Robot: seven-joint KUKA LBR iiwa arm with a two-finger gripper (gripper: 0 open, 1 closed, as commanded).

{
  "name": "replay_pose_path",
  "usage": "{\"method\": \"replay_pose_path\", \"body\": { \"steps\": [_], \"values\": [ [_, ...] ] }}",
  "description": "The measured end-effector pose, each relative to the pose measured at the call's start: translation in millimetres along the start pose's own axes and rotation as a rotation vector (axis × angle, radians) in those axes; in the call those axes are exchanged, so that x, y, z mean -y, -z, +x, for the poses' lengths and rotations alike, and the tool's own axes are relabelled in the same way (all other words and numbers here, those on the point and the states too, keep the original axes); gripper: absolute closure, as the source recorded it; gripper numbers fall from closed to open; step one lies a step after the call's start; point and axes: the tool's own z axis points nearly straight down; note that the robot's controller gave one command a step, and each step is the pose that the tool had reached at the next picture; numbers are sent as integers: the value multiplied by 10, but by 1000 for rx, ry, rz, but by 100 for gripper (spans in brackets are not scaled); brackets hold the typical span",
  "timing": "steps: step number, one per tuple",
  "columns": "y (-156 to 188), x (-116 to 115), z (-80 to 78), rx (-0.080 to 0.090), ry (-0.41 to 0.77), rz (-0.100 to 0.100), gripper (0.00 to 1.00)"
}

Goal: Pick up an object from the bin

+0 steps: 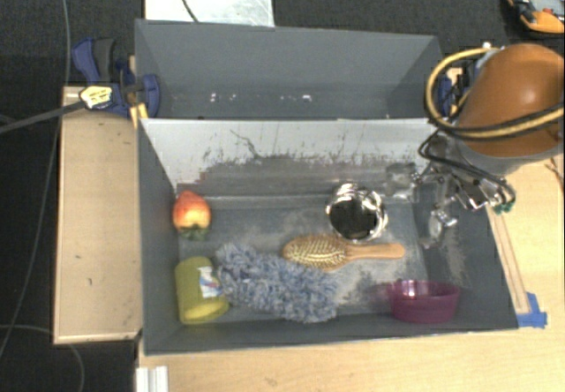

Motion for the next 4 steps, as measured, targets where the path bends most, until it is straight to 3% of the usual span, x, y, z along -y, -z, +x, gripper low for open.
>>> {"method": "replay_pose_path", "body": {
  "steps": [1,2,3,4],
  "values": [
    [-172,-78,-89,2,-120,2,0],
    [-120,-345,-152,0,-209,1,0],
    [-679,-433,-131,1,-260,0,0],
    [-658,-504,39,-2,-395,-3,0]
  ]
}}
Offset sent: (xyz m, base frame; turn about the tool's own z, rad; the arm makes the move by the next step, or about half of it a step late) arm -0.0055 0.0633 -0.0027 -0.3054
